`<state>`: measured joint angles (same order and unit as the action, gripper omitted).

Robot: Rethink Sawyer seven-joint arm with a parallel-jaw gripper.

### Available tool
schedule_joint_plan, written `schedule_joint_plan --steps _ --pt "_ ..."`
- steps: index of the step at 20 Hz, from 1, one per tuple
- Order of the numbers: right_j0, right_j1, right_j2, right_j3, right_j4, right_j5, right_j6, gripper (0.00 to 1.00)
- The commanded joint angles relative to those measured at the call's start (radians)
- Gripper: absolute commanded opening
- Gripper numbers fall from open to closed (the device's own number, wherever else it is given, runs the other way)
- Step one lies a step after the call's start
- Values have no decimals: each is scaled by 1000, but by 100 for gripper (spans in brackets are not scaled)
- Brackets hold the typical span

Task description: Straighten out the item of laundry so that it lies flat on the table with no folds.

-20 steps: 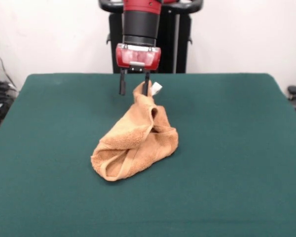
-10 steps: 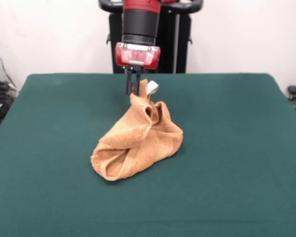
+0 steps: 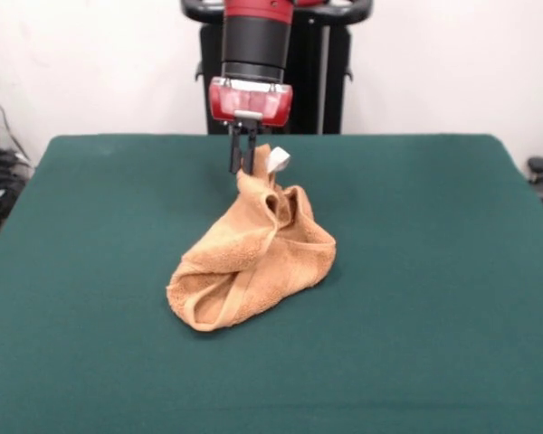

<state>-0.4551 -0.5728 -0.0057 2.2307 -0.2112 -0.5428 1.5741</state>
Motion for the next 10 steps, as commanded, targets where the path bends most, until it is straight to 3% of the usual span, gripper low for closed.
schedule_joint_plan --steps 1,10 --pt "6 31 73 -47 -17 78 187 0" --pt "-43 -87 72 -23 -44 289 117 0"
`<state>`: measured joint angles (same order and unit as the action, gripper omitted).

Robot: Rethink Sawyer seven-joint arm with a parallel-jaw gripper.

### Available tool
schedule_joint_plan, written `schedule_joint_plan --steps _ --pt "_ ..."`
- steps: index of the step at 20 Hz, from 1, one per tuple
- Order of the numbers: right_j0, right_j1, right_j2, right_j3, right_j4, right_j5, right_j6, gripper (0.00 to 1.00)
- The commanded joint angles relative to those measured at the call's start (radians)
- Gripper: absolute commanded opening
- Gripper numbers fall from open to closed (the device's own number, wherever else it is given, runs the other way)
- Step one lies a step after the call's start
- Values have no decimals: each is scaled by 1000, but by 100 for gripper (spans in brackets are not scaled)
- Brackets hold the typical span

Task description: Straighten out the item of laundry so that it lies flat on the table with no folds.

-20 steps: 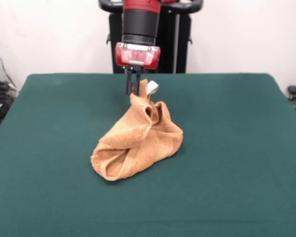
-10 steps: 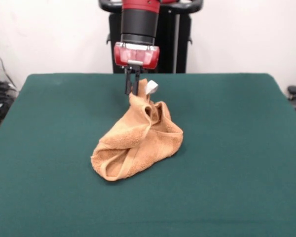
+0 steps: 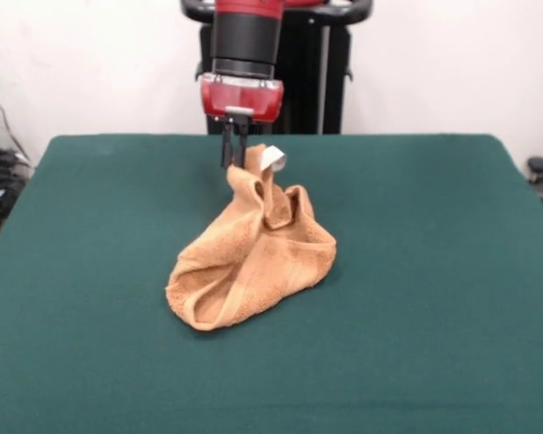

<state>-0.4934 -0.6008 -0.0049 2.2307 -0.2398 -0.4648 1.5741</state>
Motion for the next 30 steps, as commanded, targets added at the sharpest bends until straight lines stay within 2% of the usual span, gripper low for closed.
schedule_joint_plan --steps 1,14,19,30 --pt "-3 -72 66 -16 -15 229 116 0" --pt "-39 -136 68 12 -74 346 106 0" --pt "-25 -152 38 13 -90 365 98 0" --pt "-78 -206 36 24 -137 440 80 0"
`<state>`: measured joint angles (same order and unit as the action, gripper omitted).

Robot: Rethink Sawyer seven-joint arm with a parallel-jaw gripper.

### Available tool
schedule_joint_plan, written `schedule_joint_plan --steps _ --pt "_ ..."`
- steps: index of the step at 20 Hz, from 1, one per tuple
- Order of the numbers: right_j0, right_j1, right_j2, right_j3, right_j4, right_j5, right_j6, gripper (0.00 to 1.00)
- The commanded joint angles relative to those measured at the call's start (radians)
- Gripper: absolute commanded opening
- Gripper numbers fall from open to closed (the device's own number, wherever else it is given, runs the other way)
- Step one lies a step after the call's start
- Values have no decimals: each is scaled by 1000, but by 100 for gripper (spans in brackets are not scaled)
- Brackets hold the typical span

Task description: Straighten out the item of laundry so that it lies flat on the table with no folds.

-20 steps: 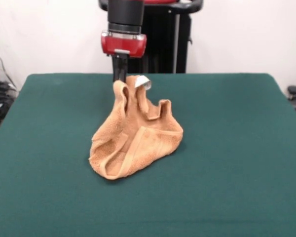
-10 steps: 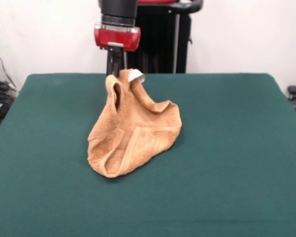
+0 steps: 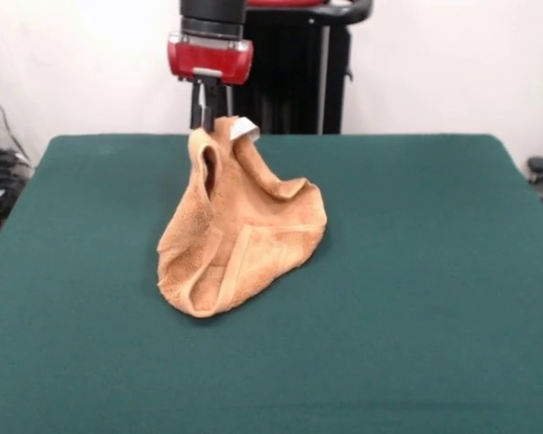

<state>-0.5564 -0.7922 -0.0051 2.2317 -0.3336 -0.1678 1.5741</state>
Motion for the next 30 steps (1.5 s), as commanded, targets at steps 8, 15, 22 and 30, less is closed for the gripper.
schedule_joint_plan --steps 8,15,22,30 --pt "-137 15 83 35 -137 116 75 0" --pt "-186 130 77 34 -211 -24 140 0" --pt "-191 168 79 23 -232 -79 171 100" --pt "-204 216 75 35 -224 -139 203 100"
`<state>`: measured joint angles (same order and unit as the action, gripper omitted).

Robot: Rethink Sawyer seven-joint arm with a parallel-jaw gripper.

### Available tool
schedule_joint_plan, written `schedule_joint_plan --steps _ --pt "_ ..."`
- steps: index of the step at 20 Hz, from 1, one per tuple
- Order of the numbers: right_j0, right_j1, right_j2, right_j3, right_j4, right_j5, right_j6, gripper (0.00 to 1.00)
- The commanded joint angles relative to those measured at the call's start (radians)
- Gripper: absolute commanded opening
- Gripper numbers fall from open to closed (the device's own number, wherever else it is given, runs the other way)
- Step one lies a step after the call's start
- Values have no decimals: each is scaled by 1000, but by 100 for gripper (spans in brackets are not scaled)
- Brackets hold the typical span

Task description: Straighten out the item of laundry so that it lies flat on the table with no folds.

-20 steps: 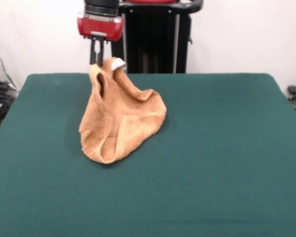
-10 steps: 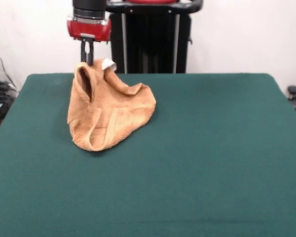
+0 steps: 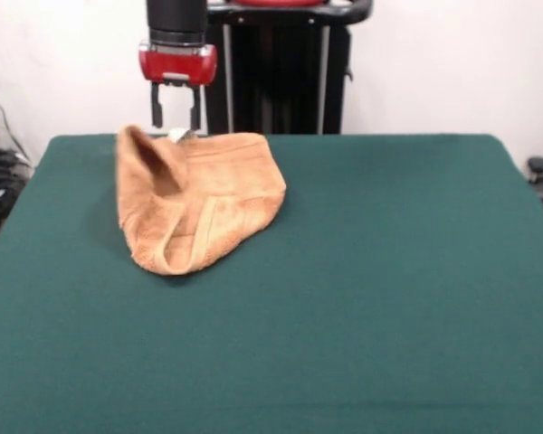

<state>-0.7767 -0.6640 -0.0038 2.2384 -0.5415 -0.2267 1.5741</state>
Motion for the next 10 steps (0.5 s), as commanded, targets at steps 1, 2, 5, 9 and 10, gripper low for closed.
schedule_joint_plan --steps 1,2,5,9,10 --pt "15 94 69 29 -16 -88 204 100" --pt "20 102 64 29 -15 -100 204 100" --pt "11 107 66 26 -15 -95 197 100" --pt "16 84 72 31 1 -73 191 100" --pt "28 76 73 38 9 -76 195 100"
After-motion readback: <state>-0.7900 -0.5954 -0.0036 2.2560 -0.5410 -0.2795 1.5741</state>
